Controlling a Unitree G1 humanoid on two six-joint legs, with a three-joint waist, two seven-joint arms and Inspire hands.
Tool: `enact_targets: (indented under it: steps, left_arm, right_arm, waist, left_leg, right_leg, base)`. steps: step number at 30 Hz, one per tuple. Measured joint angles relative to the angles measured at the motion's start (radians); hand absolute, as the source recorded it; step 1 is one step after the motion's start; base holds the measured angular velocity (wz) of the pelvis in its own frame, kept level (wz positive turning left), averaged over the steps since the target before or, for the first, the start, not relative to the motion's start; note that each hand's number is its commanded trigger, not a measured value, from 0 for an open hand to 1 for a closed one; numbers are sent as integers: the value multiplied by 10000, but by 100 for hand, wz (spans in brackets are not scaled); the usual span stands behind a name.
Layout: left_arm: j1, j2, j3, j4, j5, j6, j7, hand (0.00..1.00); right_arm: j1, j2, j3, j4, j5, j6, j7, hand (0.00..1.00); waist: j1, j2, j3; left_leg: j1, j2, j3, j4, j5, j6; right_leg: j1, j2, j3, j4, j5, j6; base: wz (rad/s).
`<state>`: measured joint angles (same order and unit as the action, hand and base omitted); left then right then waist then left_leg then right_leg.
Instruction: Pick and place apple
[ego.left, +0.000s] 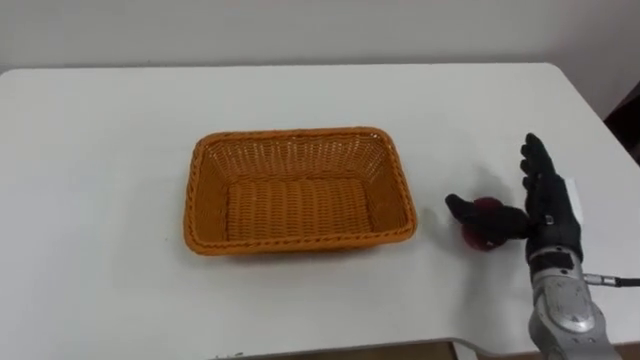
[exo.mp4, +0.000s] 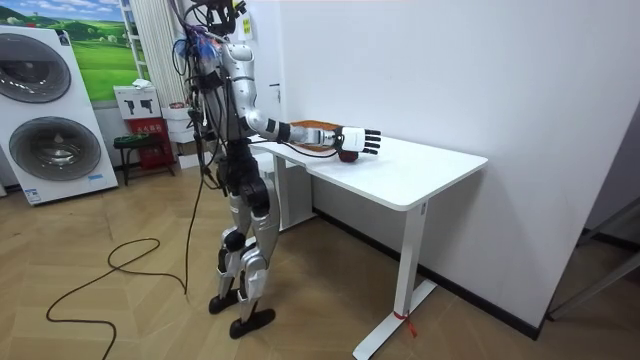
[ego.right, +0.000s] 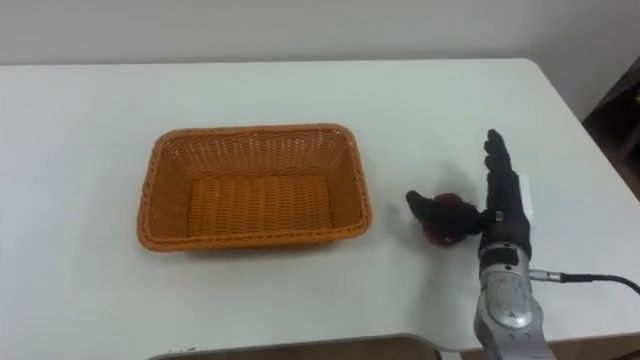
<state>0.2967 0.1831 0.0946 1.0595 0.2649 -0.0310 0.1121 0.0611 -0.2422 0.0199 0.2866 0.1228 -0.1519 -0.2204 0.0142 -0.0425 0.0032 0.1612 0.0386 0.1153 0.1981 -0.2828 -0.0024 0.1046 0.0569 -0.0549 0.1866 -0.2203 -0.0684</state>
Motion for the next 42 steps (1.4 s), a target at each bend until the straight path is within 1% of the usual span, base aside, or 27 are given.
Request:
enact_targets:
  steps: [3,10,14,18,21,23,24,25,26,27,29,33,34,35,36,37,42]
  left_arm:
    - [4,-1,-1,1,0,-10,-51,0]
    - [6,-1,-3,11,2,-10,-76,0]
    - [9,-2,-2,14,1,-10,-76,0]
    - [9,-3,-1,12,2,-9,-76,0]
    - [12,-2,-13,15,3,-9,-76,0]
    - [14,-2,-14,106,2,-9,-75,0]
    - [16,-1,-14,173,12,-9,-76,0]
    - [12,3,-15,223,19,-10,-75,0]
    - [15,2,-9,276,31,-6,-82,0]
    - [12,-6,-9,296,48,-3,-120,0]
    - [22,-14,-8,319,61,10,-183,0]
    - [13,-22,3,320,55,28,-196,0]
    - [16,-22,10,319,58,28,-197,0]
    - [24,-23,10,319,57,28,-201,0]
    - [49,-24,14,320,58,28,-230,0]
    - [56,-24,21,319,58,28,-293,0]
    - [58,-26,14,314,57,28,-368,0]
  right_arm:
    - [-1,-7,-4,0,-170,-1,136,0]
    - [-1,-11,-4,0,-190,-1,356,0]
    - [0,-10,-4,-1,-189,-1,517,0]
    - [0,-10,-5,-1,-189,-1,672,0]
    - [45,-11,2,2,-199,-1,705,0]
    - [116,-10,10,128,-241,-1,705,0]
    - [218,-12,3,240,-340,-1,701,0]
    - [287,-12,3,296,-365,-9,702,0]
    - [432,-11,1,578,-459,-44,707,0]
    - [581,-10,-23,829,-603,-261,712,0]
    - [598,6,-23,858,-709,-342,729,0]
    - [593,10,-29,1162,-967,-558,720,0]
    - [576,18,-32,1295,-966,-680,731,0]
    - [584,23,-34,1311,-966,-692,737,0]
    - [589,36,-50,1335,-966,-688,793,82]
    - [589,36,-54,1360,-958,-685,831,100]
    - [588,41,-118,1408,-927,-692,918,100]
  waist:
    - [-11,3,-1]
    - [-19,23,1]
    - [-37,76,-4]
    - [-44,161,-57]
    - [-74,141,-66]
    - [-72,101,-55]
    - [-67,55,-43]
    - [-69,61,-32]
    - [-80,19,-27]
    - [-68,-34,-47]
    - [-63,-58,-61]
    - [-70,-25,-87]
    - [-70,-12,-94]
    - [-70,-5,-97]
    - [-72,8,-105]
    - [-65,16,-112]
    - [-67,9,-114]
  left_leg:
    - [-3,1,-82,0,0,0]
    - [19,1,-85,1,0,0]
    - [33,1,-85,1,0,0]
    - [73,2,-85,0,0,0]
    - [98,5,-86,1,0,0]
    - [186,7,-87,-8,0,0]
    - [234,4,-101,-10,0,0]
    - [233,3,-104,-10,0,0]
    - [243,-1,-87,-5,0,0]
    - [235,-3,-82,-6,0,0]
    - [168,-4,-78,2,0,0]
    - [182,-12,-81,3,0,0]
    - [208,-8,-83,1,0,0]
    - [228,-6,-83,0,0,0]
    - [267,-3,-84,3,0,0]
    - [292,-1,-84,6,0,0]
    - [312,-1,-88,9,0,0]
  right_leg:
    - [68,3,-26,-7,1,-2]
    - [101,2,-57,-16,1,-2]
    - [116,3,-53,-15,1,-2]
    - [157,3,-53,-15,1,-2]
    - [197,2,-63,-15,1,-2]
    - [292,4,-65,-20,1,-2]
    - [355,-2,-137,-36,1,-2]
    - [368,-6,-168,-38,1,-2]
    - [349,-16,-197,-49,1,-2]
    - [315,-22,-198,-49,1,-2]
    - [231,-23,-205,-27,1,-2]
    - [251,-39,-266,-11,4,3]
    - [274,-38,-271,-7,5,2]
    - [293,-37,-273,-6,4,2]
    - [331,-36,-275,-6,5,2]
    - [349,-34,-276,0,5,2]
    - [361,-36,-292,10,10,-8]
  base:
    - [4]
    - [0]
    - [0]
    - [0]
    - [1]
    - [4]
    - [5]
    - [11]
    - [11]
    - [8]
    - [-4]
    - [3]
    - [0]
    - [0]
    - [0]
    - [0]
    - [0]
